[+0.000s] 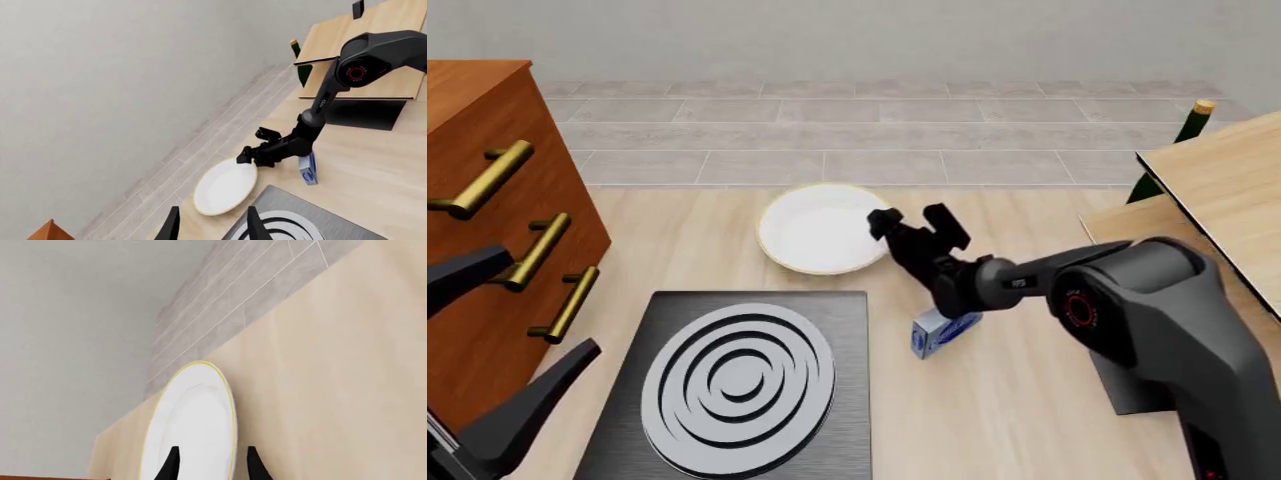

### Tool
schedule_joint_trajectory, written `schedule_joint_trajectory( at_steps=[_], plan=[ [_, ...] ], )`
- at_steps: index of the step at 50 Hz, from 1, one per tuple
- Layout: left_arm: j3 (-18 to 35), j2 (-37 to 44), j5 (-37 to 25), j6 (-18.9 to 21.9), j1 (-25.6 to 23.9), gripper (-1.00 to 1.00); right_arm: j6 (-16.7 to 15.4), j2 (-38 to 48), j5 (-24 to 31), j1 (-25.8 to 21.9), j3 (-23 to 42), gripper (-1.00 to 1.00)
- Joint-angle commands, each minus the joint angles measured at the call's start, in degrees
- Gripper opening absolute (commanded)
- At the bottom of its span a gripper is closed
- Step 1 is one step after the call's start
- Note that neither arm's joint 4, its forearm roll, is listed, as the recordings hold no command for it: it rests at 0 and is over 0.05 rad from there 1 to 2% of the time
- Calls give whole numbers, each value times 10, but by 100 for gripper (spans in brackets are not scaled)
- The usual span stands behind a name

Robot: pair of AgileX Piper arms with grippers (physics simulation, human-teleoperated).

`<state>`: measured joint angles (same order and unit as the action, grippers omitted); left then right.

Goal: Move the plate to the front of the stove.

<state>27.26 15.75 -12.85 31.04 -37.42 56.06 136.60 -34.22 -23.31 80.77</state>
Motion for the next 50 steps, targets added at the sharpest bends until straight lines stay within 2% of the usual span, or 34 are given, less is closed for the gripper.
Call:
schedule_joint_trajectory(
  at_steps=[1, 3, 5, 6, 23, 35, 41, 43, 45, 46, 49, 50],
  plan=[
    [1, -4, -3, 0, 1, 100, -14, -9, 24, 15, 5, 100],
    [1, -4, -2, 0, 1, 100, -35, -17, 44, 28, 10, 100],
    [1, -4, -2, 0, 1, 100, -30, -17, 46, 31, 10, 100],
    [1, -4, -2, 0, 1, 100, -42, -20, 56, 38, 14, 100],
    [0, -5, -3, 1, 1, 100, -47, -45, 58, 59, 0, 100],
    [1, -5, -2, -2, 1, 100, -54, -106, 49, 77, -35, 100],
    [0, -4, -1, -3, -1, 100, -80, -153, 58, 82, -55, 100],
    [0, -3, -2, -4, -1, 100, -103, -170, 65, 86, -60, 100],
    [1, -3, -3, -6, -2, 100, -102, -179, 65, 87, -66, 100],
    [1, -2, -2, -8, -1, 100, -128, -197, 74, 88, -72, 100],
    [1, -1, -1, -14, -1, 100, -139, -220, 76, 86, -88, 100],
    [0, 0, 0, -14, -1, 100, -156, -231, 82, 85, -90, 100]
  ],
)
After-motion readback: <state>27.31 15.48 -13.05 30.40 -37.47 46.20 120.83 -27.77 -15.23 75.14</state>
